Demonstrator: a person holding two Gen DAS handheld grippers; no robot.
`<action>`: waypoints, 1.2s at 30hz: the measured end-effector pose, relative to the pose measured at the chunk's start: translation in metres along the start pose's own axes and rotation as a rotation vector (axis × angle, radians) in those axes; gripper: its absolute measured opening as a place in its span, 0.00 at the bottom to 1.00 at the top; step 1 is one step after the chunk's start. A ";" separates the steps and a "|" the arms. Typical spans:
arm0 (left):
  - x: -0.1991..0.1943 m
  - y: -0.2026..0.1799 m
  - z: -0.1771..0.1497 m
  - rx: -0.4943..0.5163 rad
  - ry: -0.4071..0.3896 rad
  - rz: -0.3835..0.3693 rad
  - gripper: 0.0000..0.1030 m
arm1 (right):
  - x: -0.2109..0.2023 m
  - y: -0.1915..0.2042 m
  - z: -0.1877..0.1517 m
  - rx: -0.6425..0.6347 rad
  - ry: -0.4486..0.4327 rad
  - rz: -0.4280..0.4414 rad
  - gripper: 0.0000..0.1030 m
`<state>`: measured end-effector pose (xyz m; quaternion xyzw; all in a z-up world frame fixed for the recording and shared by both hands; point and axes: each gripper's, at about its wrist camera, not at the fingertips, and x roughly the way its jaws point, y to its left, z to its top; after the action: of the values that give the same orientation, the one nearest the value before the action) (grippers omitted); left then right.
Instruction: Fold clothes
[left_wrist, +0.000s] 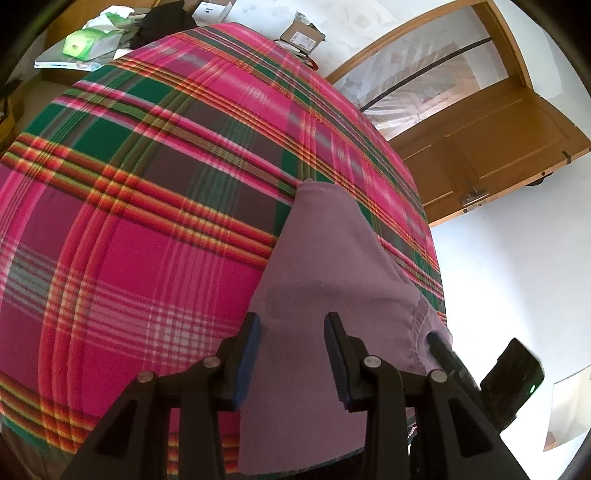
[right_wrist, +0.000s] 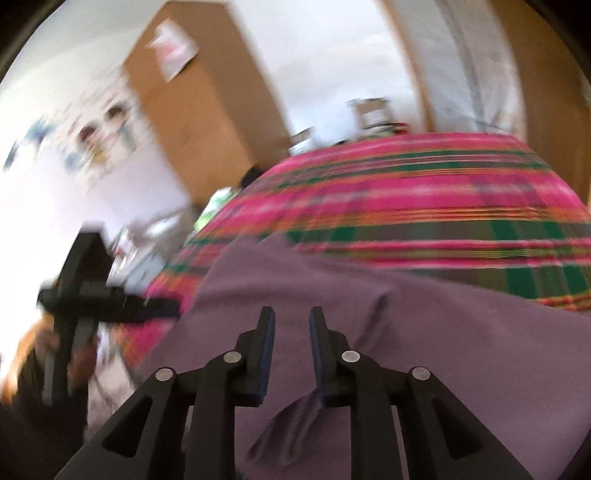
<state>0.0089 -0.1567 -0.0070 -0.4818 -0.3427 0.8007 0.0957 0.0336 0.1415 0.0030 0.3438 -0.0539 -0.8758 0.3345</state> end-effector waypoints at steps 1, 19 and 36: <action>-0.001 0.001 -0.001 -0.001 0.001 0.001 0.35 | 0.004 0.008 -0.005 -0.052 0.026 0.003 0.23; -0.002 0.018 -0.013 -0.032 0.038 -0.035 0.35 | 0.002 0.083 -0.029 -0.407 0.019 -0.026 0.34; -0.004 0.033 -0.009 -0.186 0.136 -0.317 0.36 | 0.062 0.136 -0.035 -0.501 0.095 0.157 0.35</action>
<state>0.0246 -0.1790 -0.0280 -0.4815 -0.4797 0.7062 0.1983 0.0971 0.0028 -0.0144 0.2856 0.1538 -0.8161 0.4784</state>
